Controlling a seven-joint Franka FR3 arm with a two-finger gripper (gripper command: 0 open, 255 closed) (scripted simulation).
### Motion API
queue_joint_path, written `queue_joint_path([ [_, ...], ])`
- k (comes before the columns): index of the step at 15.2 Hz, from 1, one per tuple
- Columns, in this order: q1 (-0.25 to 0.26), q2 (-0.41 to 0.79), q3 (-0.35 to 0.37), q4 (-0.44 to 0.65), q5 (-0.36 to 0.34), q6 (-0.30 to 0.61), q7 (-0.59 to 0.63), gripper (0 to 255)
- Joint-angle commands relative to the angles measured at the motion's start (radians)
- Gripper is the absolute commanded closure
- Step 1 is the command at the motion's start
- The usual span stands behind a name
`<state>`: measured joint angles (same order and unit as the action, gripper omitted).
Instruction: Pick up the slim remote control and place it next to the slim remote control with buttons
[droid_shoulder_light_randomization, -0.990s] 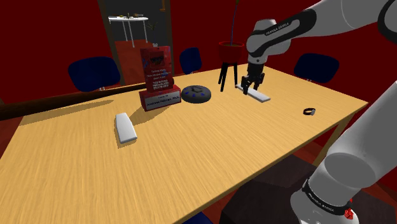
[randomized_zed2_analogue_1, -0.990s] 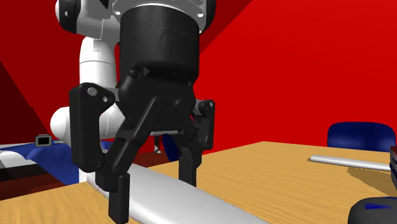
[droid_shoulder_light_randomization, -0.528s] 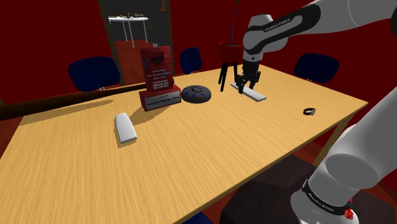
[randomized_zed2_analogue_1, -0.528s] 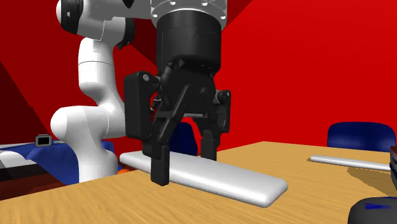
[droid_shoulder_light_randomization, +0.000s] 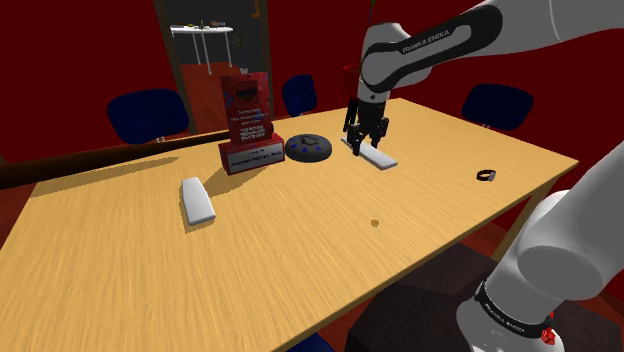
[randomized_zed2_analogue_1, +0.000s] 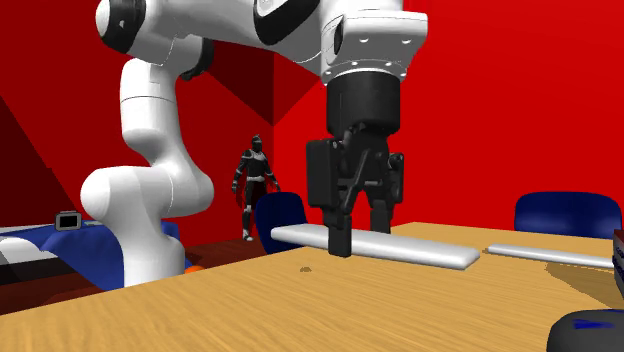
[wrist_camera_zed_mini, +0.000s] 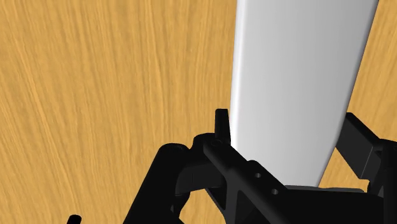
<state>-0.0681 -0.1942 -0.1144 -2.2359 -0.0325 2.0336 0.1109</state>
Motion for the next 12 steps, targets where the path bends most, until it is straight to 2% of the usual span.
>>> queue_joint_path([
  [1, 0.024, -0.001, 0.032, 0.001, 0.007, -0.002, 0.053, 255],
  [12, 0.143, 0.085, 0.191, 0.097, 0.037, -0.014, 0.316, 255],
])
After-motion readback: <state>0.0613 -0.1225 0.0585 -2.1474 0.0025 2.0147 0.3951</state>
